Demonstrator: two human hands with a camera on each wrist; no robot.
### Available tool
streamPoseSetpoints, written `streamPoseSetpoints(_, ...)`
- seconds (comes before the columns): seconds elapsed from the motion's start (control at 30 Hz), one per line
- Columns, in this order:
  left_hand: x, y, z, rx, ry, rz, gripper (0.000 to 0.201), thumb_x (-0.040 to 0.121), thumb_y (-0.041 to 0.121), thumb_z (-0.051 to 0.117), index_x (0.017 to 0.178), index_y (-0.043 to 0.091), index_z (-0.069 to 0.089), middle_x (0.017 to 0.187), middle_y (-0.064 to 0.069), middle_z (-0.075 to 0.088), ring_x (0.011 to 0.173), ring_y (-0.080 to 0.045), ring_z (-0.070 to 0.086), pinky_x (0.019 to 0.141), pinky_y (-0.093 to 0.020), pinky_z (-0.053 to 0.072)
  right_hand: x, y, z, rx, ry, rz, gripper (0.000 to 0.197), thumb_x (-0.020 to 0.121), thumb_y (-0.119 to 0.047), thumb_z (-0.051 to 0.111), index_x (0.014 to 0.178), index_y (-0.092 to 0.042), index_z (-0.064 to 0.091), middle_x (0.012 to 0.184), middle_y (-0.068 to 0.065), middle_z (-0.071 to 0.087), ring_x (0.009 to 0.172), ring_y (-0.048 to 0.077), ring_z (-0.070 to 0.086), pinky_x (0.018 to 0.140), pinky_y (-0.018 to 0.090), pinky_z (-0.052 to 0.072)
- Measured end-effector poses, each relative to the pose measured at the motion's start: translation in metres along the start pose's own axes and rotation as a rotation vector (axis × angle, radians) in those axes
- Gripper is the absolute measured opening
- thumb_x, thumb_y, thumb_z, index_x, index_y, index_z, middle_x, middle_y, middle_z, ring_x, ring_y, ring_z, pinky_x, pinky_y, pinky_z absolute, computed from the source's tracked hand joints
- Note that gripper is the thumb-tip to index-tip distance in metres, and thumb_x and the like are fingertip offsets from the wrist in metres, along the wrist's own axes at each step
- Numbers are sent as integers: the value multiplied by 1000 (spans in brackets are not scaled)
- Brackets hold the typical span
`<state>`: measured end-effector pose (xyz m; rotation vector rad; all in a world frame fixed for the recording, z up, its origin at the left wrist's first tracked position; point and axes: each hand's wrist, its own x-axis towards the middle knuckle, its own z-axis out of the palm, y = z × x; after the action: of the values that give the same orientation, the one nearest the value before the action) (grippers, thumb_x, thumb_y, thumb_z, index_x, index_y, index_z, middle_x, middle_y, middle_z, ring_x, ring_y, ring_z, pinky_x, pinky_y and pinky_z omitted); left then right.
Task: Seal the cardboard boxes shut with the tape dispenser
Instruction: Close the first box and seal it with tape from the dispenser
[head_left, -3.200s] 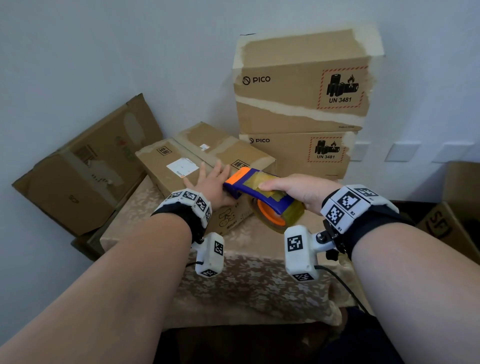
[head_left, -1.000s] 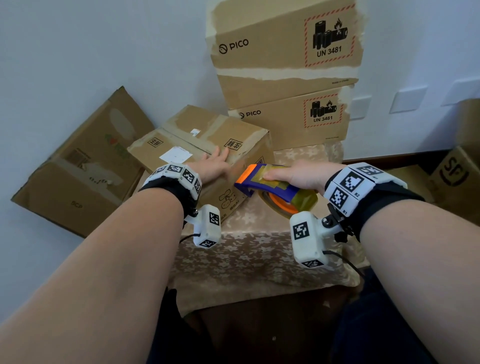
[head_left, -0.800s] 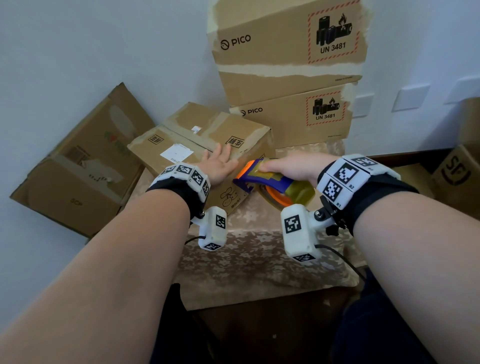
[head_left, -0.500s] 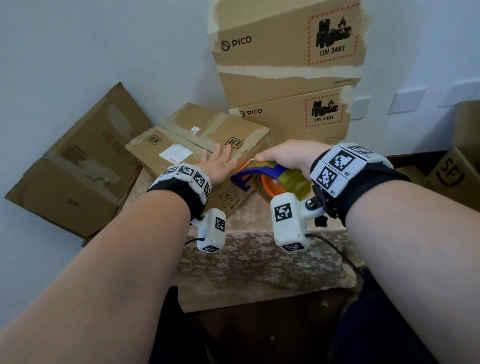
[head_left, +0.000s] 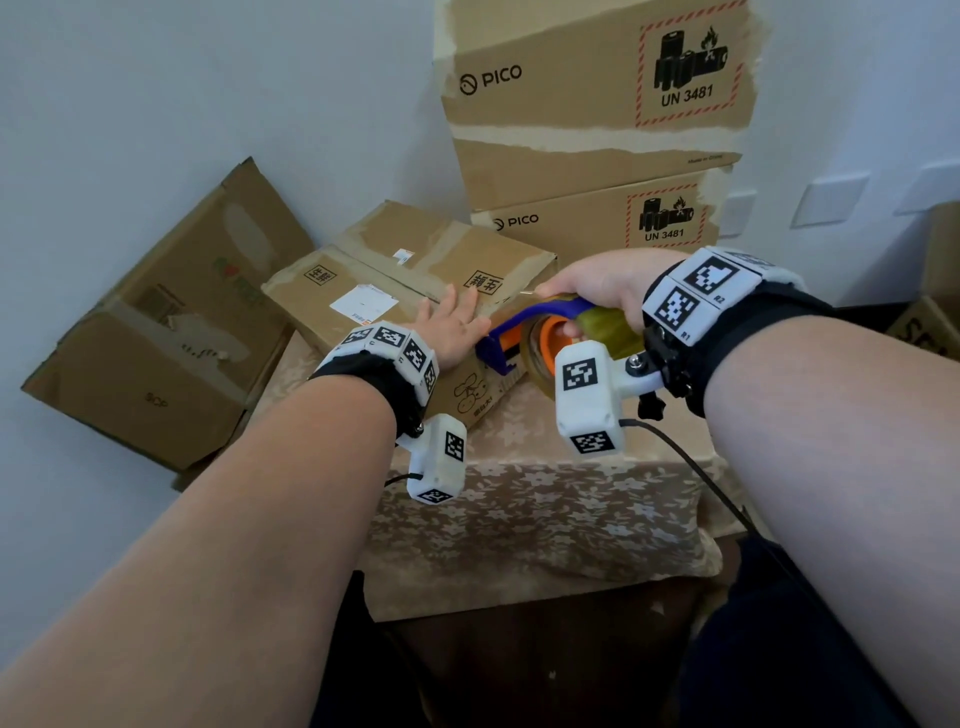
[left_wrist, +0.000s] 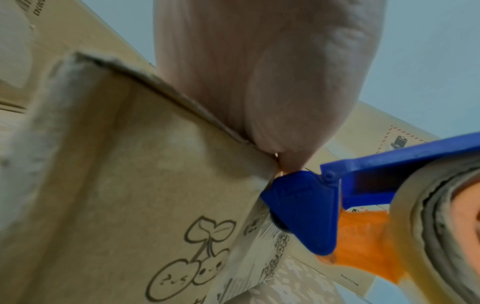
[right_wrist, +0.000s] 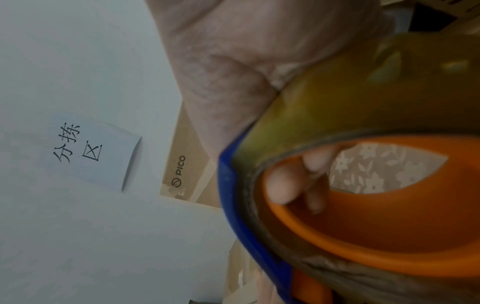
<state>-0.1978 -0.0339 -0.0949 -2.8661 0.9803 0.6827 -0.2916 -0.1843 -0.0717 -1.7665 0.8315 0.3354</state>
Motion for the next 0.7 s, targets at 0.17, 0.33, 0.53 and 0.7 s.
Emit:
streamPoseSetpoints(0.17,-6,7,-2,69,-10,0,52,106,30,15,153,11,3,159,-6,-11,146,-29,-9,116,-45,2,1,0,1,64,15,25,30,93,-36,58,82,-9,63,53,4,61,49,14,53,63,27,50)
streamPoseSetpoints(0.33,-2,0,-2,-16,-23,-12,57,103,44,13,153,24,-7,159,-4,-14,145,-34,-9,115,-51,2,11,8,13,-11,10,53,30,94,-35,58,79,-9,63,56,3,62,53,15,55,80,31,51)
streamPoseSetpoints(0.53,-8,5,-4,105,-9,40,52,105,34,10,153,16,-3,159,-3,-15,146,-29,-10,114,-47,0,24,19,30,-157,20,47,40,96,-40,51,72,-10,64,67,6,68,81,24,62,97,42,50)
streamPoseSetpoints(0.7,9,-6,4,9,15,9,59,101,49,10,152,25,-8,159,0,-14,146,-29,-8,114,-54,0,37,31,6,-278,240,-72,33,99,-31,46,68,-23,37,75,-4,39,59,4,45,56,14,45)
